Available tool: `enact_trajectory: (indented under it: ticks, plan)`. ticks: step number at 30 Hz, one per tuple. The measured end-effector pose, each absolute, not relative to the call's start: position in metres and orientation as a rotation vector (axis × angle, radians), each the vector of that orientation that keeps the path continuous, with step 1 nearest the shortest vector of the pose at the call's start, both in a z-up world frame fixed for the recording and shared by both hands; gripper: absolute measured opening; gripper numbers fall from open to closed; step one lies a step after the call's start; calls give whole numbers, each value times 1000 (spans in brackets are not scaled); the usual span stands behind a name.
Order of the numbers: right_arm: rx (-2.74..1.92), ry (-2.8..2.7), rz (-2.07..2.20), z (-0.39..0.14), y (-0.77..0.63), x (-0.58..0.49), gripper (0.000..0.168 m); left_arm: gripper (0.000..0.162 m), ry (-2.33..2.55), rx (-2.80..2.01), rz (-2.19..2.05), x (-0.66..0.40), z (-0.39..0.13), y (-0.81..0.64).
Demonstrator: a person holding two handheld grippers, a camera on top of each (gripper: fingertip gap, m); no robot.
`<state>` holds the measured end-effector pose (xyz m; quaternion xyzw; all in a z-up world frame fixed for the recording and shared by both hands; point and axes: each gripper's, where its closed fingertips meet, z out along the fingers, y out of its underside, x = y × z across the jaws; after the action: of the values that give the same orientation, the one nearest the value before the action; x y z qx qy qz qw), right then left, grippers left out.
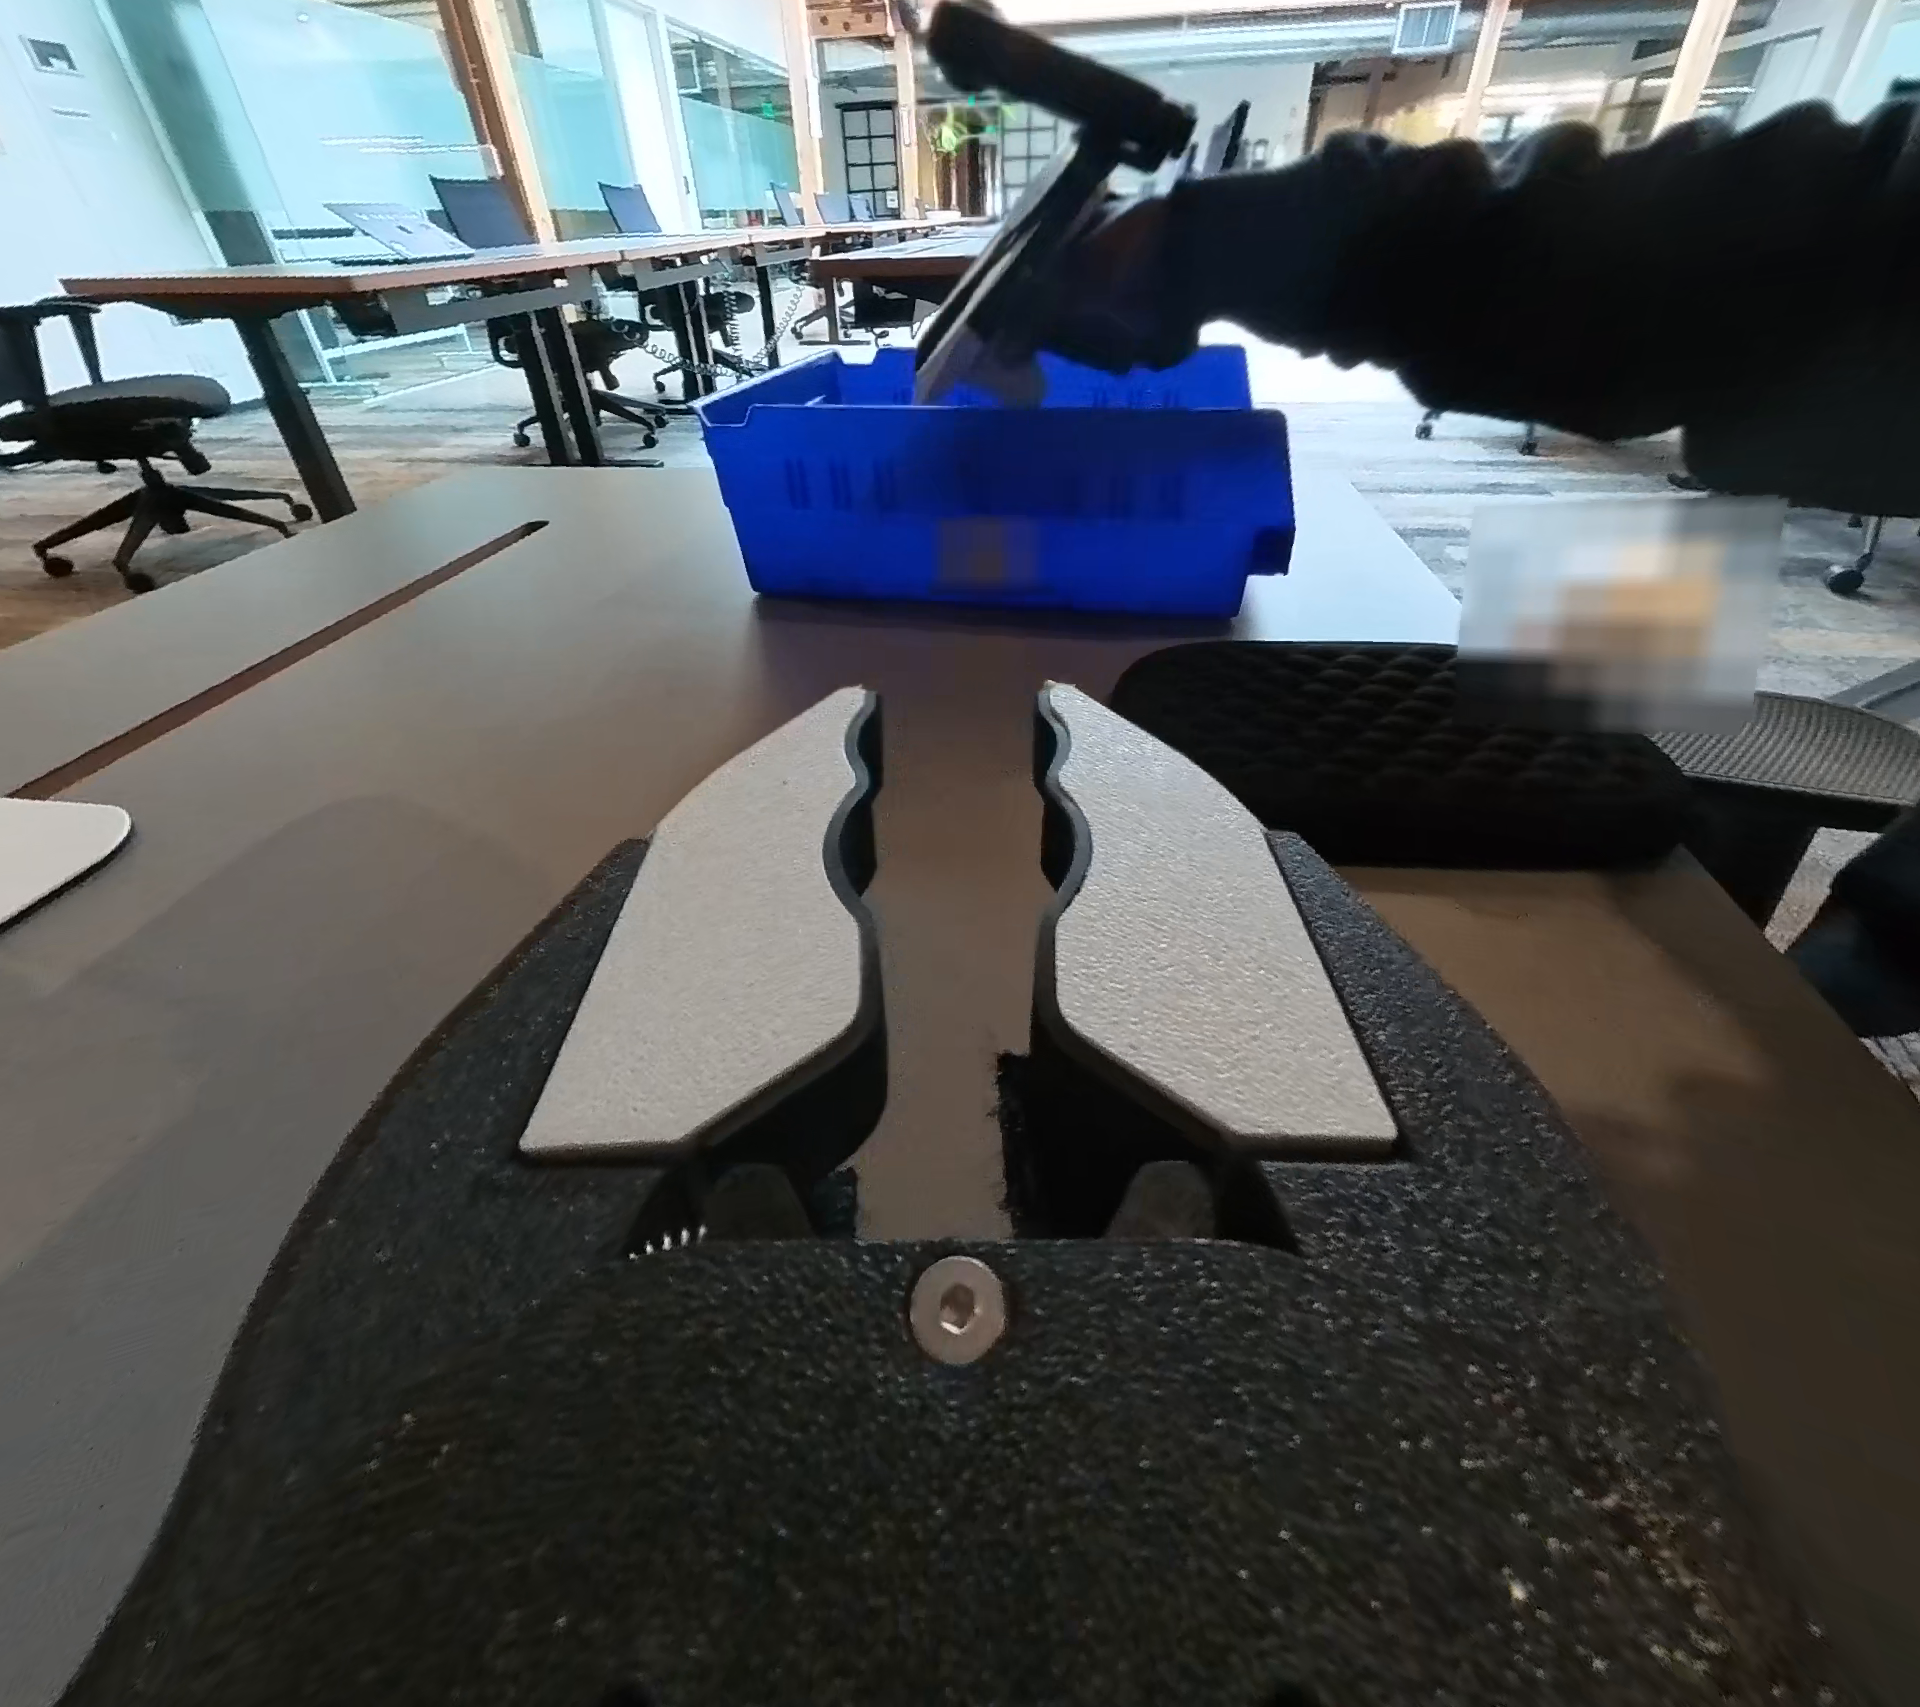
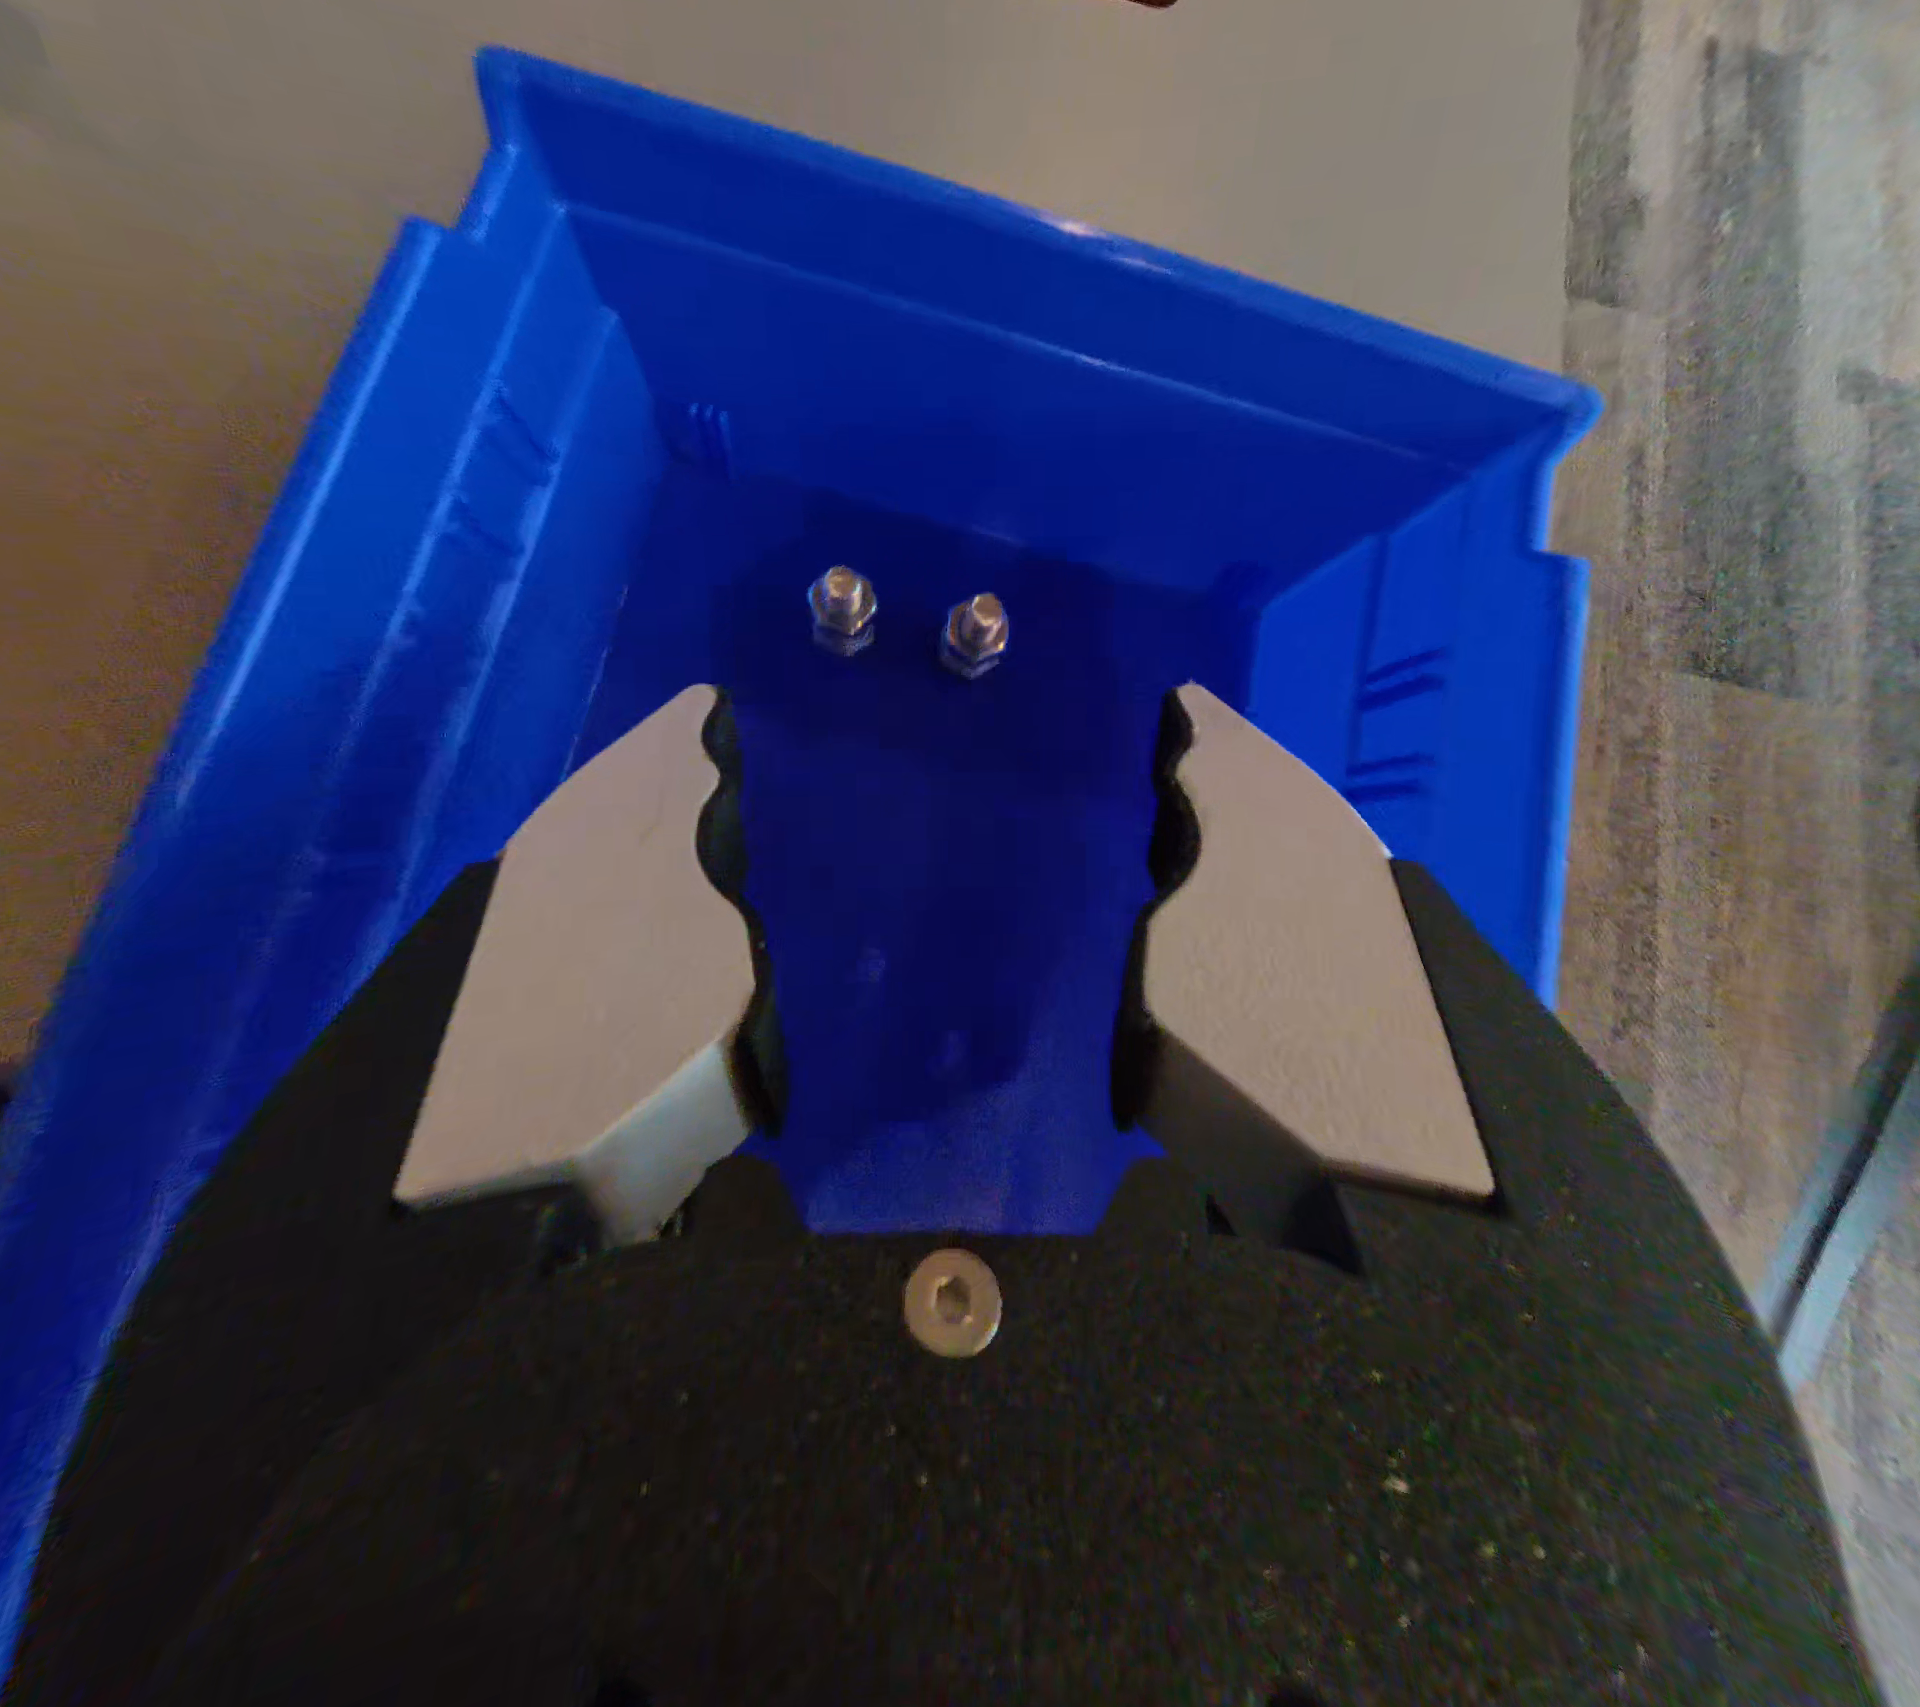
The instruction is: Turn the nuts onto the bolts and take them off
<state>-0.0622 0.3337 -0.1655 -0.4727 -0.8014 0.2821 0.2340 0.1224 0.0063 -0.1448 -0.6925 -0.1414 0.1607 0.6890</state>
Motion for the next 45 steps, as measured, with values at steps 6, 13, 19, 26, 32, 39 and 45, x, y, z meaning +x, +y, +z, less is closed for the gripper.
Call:
enact_trajectory:
  ticks: [6,13,19,26,32,39,45]
  plan:
    - [-1243,-2232,780,-127,317,-30,95,48,-352,-1558,406,116,-141,3]
    - [-974,-2201,1058,-79,229,2,91,79,-403,-1451,440,124,-93,-10]
    - [-744,-2230,1212,-78,152,24,85,72,-530,-1471,585,142,-47,-58]
    - [-584,-2167,1403,-93,94,35,75,69,-898,-1541,839,158,-17,-199]
    - [-559,-2188,1503,-116,74,35,71,66,-1198,-1705,876,190,-36,-294]
    - [-560,-2203,1509,-131,72,32,69,65,-1559,-1954,598,181,-97,-347]
    - [-596,-2208,1533,-140,75,29,67,62,-1755,-2165,315,143,-154,-358]
